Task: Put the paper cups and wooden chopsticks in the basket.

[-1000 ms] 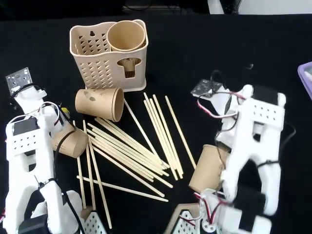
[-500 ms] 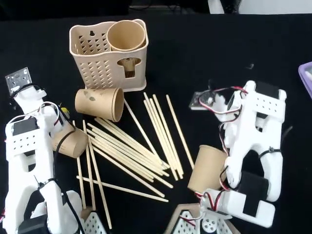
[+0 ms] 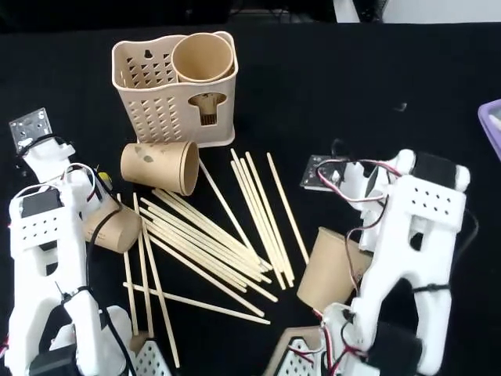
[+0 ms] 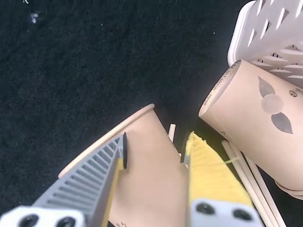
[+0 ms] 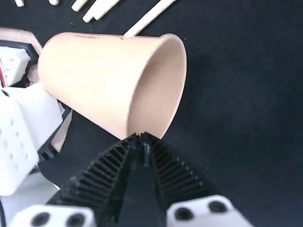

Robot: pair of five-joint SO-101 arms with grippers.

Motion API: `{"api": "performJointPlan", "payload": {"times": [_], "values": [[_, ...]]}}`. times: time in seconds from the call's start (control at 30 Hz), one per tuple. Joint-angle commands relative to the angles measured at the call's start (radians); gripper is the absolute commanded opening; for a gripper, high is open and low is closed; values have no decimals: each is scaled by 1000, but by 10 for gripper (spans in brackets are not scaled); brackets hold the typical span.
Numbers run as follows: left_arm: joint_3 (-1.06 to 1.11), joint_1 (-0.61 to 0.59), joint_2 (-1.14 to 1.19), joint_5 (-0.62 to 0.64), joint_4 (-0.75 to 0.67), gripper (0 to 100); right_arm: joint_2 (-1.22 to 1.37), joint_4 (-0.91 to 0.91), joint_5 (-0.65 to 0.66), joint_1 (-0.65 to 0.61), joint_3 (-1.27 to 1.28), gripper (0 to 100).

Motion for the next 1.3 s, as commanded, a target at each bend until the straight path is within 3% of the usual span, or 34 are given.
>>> {"api": "performJointPlan", "payload": {"times": [0.0, 0.23, 0.57, 0.67, 0.73, 0.83, 0.9, 1.07, 1.27], "values": [[24, -8, 6, 6, -2, 216, -79, 41, -72, 14, 12, 11], [22, -8, 6, 6, -2, 216, -202, 41, -180, 8, 22, 11], [22, -8, 6, 6, -2, 216, -452, 41, -204, -176, 255, 11], [22, -8, 6, 6, -2, 216, -509, 41, -235, -164, 191, 21], [22, -8, 6, 6, -2, 216, -506, 40, -299, -120, 131, 84], [22, -8, 6, 6, -2, 216, -456, 40, -336, -40, 85, 253], [22, -8, 6, 6, -2, 216, -392, 40, -333, 11, 81, 309], [24, -8, 6, 6, -2, 216, -124, 41, -282, 44, 35, 265], [24, -8, 6, 6, -2, 216, 193, 41, -199, 38, -84, 335]]}}
